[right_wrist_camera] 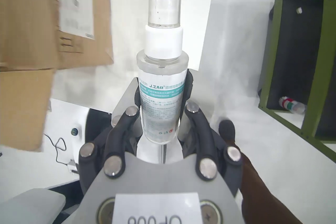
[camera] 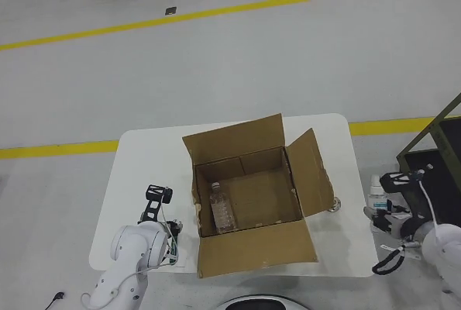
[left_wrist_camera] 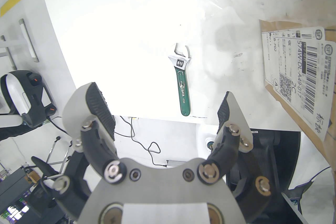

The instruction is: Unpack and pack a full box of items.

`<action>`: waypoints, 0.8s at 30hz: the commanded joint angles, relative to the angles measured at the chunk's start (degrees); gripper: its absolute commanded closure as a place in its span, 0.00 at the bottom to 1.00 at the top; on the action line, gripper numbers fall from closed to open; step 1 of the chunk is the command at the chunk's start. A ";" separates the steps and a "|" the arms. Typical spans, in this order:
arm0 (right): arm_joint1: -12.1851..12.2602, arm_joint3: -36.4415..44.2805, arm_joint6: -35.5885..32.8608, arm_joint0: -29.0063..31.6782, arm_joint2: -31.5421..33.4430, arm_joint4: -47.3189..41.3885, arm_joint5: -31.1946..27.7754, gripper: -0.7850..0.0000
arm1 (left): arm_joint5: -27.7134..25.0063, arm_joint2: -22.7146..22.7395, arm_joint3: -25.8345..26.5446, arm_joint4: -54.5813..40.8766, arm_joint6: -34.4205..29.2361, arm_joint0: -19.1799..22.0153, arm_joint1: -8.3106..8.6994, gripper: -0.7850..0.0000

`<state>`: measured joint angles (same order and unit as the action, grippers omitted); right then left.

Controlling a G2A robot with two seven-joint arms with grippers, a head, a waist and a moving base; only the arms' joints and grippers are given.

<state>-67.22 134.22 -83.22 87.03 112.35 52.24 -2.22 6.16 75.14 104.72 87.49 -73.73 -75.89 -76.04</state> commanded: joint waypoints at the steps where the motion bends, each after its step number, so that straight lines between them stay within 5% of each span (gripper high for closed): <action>1: 0.16 0.42 0.89 -1.03 2.13 -5.72 -1.22 1.00 | 0.00 0.00 0.00 0.00 0.00 0.00 0.00 0.00; 8: 0.94 0.42 1.85 -5.11 -1.76 -17.29 -4.32 1.00 | 0.00 0.00 0.00 0.00 0.00 0.00 0.00 0.00; 24: 0.55 -7.97 11.74 -12.52 -30.00 -11.21 9.10 1.00 | 0.00 0.00 0.00 0.00 0.00 0.00 0.00 0.00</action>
<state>-66.55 127.29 -72.31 75.32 84.08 39.85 5.87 6.16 75.14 104.72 87.49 -73.73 -75.89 -76.04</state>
